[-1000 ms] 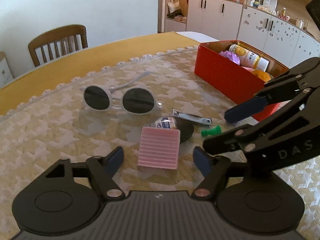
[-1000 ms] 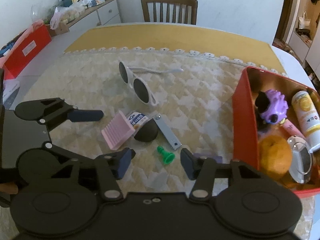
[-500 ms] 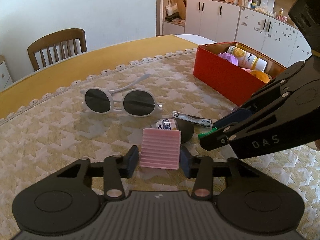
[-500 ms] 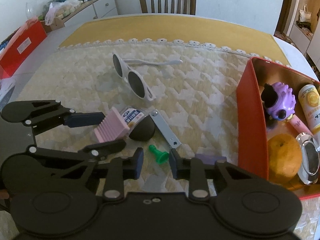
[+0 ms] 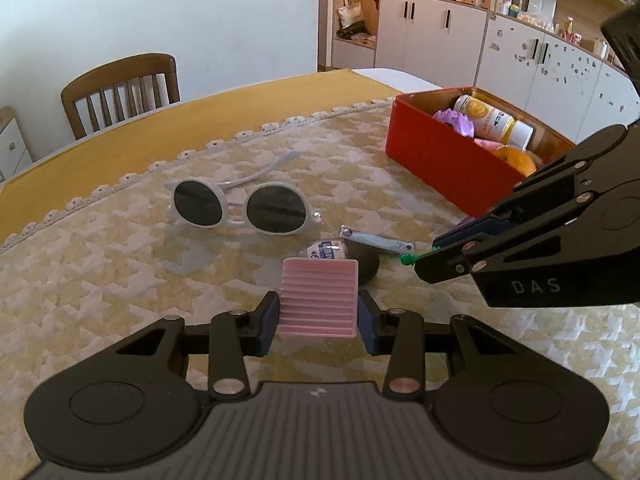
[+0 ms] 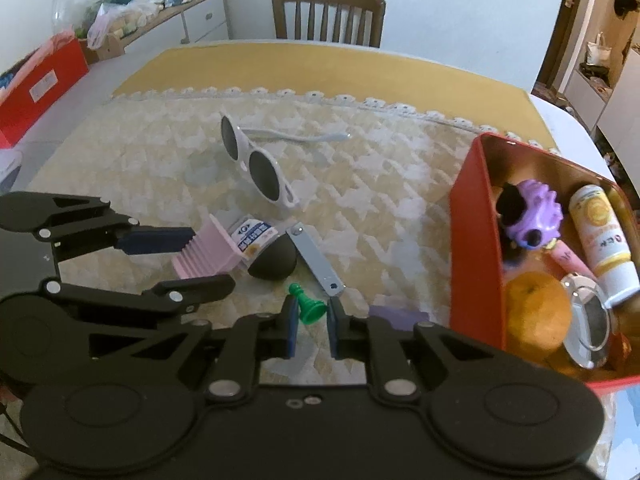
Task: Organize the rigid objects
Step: 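Carry the pink comb and green pushpin into the red tin with both grippers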
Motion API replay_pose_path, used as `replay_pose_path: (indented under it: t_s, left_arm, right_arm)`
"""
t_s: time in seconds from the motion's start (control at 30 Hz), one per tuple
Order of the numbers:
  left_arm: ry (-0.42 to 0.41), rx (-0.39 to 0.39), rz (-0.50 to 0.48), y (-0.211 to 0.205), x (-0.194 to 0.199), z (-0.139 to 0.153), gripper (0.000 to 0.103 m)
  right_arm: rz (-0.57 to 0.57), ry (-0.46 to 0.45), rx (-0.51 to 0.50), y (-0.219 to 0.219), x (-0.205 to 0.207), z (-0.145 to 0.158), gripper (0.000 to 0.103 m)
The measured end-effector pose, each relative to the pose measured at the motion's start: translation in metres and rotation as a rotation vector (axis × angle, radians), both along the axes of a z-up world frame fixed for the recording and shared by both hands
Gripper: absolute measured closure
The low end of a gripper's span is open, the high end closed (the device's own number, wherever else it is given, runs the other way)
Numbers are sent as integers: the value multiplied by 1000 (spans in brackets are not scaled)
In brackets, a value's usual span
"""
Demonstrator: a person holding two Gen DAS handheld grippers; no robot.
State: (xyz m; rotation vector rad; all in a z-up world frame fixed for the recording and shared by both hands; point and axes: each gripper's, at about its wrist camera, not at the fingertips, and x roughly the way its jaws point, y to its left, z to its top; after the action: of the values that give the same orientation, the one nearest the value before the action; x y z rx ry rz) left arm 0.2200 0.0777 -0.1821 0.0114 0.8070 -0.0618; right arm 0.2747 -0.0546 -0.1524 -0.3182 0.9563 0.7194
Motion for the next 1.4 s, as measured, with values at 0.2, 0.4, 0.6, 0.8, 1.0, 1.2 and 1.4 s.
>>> replay_pose_path:
  t_s: [0.2,0.4,0.6,0.8,1.0,1.2,1.4]
  left_arm:
    - [-14,-25,7,-8,-7,22,63]
    - [-35,-39,7,-23,-12,46,63]
    - [-63,-46,11,-40,-12,69,63]
    - [-115,-62,20,-62,-7,96,63]
    - [-136,-57,8,-88,8,113,63]
    - [-134,-44,-1,-117,30,118,63]
    - [-93,-32,-12,-144,64,112,63]
  right_arm:
    - [-10,-26,41,-16,-10,23,89]
    - [-27,-56,77,-35,-16,46,89]
    - [-39,-83,104,-57,-18,63,89]
    - [-36,-105,138,-82,-15,76,89]
    - [-54,-116,160,-116,-4,80,89]
    - [-96,-141,147,-152,13,77,89]
    - [-112,-156,129,-179,31,67,89]
